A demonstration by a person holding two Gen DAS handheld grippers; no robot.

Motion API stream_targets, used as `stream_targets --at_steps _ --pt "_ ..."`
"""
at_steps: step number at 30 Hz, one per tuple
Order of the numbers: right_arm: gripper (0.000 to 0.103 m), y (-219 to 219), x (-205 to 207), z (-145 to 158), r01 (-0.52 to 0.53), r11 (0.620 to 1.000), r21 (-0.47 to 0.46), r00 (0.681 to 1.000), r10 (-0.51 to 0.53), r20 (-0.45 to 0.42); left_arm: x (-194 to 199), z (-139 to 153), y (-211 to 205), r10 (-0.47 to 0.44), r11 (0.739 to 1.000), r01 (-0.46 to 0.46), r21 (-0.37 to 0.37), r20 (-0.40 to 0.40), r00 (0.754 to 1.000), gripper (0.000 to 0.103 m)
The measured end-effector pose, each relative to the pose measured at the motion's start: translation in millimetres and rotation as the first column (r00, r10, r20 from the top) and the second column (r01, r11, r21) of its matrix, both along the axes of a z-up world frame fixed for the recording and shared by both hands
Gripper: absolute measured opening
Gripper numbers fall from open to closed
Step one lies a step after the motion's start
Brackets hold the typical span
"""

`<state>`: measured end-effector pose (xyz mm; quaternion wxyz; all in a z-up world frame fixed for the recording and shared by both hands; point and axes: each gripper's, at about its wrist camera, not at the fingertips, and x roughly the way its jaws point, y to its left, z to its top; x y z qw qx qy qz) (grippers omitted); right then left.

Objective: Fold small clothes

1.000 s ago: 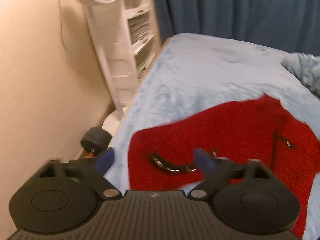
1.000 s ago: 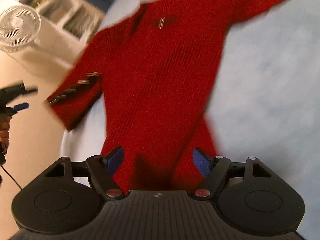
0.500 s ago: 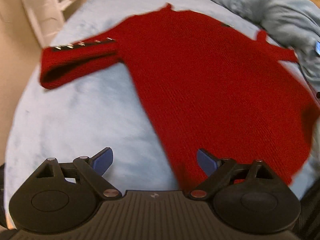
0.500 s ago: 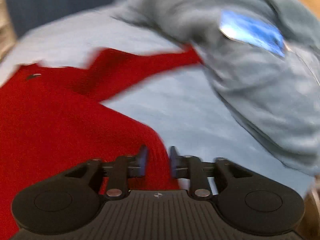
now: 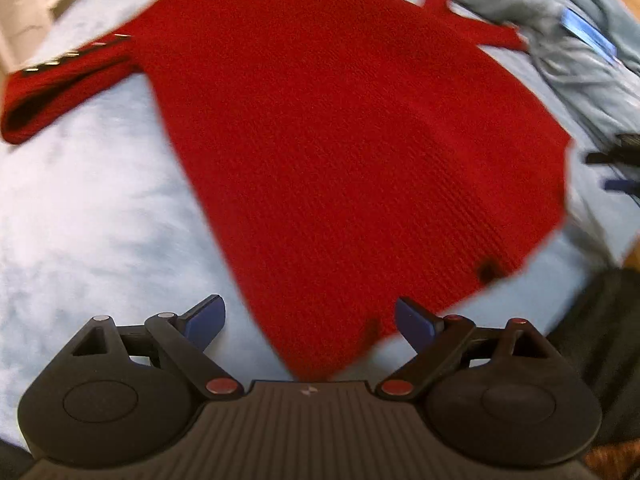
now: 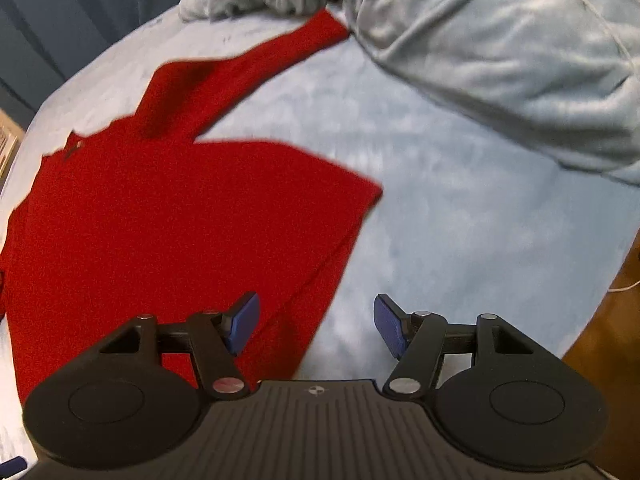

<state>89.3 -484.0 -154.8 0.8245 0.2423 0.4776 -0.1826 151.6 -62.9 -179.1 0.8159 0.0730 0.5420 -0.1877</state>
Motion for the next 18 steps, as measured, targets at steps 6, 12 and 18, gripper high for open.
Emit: stream_targets --at_steps 6,12,18 --pt "0.065 14 -2 -3 -0.032 0.999 -0.003 0.999 0.032 -0.012 -14 -24 -39 -0.125 0.992 0.125 0.032 0.003 0.992 0.095" --pt "0.065 19 2 -7 -0.04 0.999 0.014 0.999 0.041 -0.008 -2 -33 -92 -0.195 0.98 0.193 0.042 0.071 0.978 0.095" --pt "0.065 16 0 -10 -0.036 0.999 0.02 0.999 0.036 -0.022 5 -38 -119 -0.192 0.969 0.165 0.184 0.146 0.97 0.095"
